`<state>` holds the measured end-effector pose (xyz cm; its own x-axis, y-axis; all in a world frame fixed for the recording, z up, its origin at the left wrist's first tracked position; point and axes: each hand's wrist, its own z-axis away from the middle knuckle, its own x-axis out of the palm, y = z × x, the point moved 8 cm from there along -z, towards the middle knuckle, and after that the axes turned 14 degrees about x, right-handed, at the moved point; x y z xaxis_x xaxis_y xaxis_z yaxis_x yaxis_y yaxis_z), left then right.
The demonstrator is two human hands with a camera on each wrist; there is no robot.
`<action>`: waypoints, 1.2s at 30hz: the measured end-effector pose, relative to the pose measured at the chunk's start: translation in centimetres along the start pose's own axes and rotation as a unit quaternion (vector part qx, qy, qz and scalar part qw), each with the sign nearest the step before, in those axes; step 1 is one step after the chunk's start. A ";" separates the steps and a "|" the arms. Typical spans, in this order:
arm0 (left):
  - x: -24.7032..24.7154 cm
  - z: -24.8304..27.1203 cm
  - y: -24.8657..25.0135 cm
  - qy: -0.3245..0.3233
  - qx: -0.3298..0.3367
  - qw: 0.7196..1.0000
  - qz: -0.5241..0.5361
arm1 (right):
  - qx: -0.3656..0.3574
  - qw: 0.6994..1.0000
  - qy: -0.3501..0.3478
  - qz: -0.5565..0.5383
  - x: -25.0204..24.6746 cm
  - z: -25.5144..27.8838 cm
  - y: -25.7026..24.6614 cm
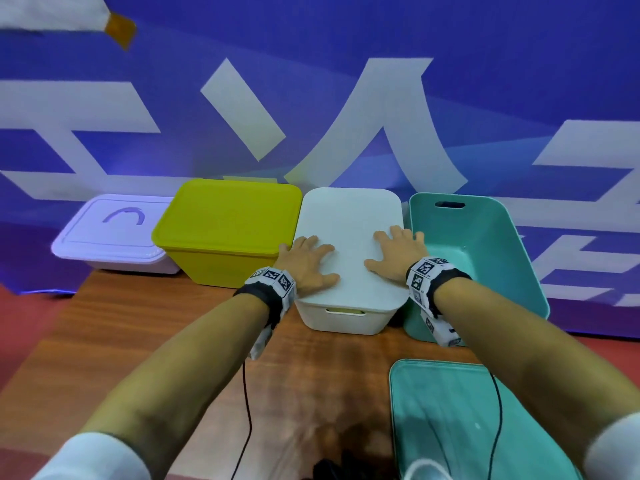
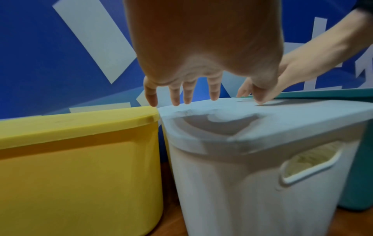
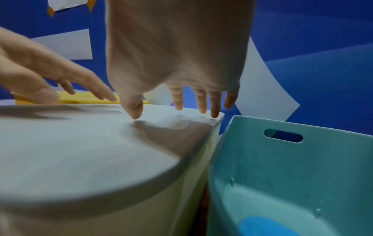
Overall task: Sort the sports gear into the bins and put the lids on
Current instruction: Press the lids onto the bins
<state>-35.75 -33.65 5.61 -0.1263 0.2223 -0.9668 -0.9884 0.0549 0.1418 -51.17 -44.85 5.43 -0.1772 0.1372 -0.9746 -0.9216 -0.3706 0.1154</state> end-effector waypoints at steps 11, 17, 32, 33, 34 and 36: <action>0.7 4.7 0.0 0.059 -0.004 0.998 0.031 | 0.020 0.998 0.024 -0.056 -0.3 7.6 -2.2; 5.2 6.8 2.8 0.042 0.056 0.997 0.044 | 0.003 0.998 -0.026 -0.062 2.9 13.0 -2.2; 11.5 9.3 11.8 -0.005 0.092 0.996 0.004 | -0.061 0.994 -0.026 -0.085 7.8 19.9 4.9; 12.2 9.3 12.9 -0.022 0.097 0.995 0.001 | -0.057 0.994 -0.036 -0.090 8.6 20.2 5.9; 12.9 9.3 14.1 -0.036 0.102 0.994 0.003 | -0.051 0.993 -0.045 -0.094 9.6 20.6 7.1; 14.4 9.3 16.6 -0.060 0.113 0.992 0.012 | -0.038 0.992 -0.068 -0.097 12.1 21.4 9.3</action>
<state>-53.18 -20.51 -3.99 -0.1246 0.3404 -0.9320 -0.9394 0.2620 0.2213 -69.26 -27.03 -1.17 -0.0488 0.3336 -0.9415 -0.9150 -0.3929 -0.0918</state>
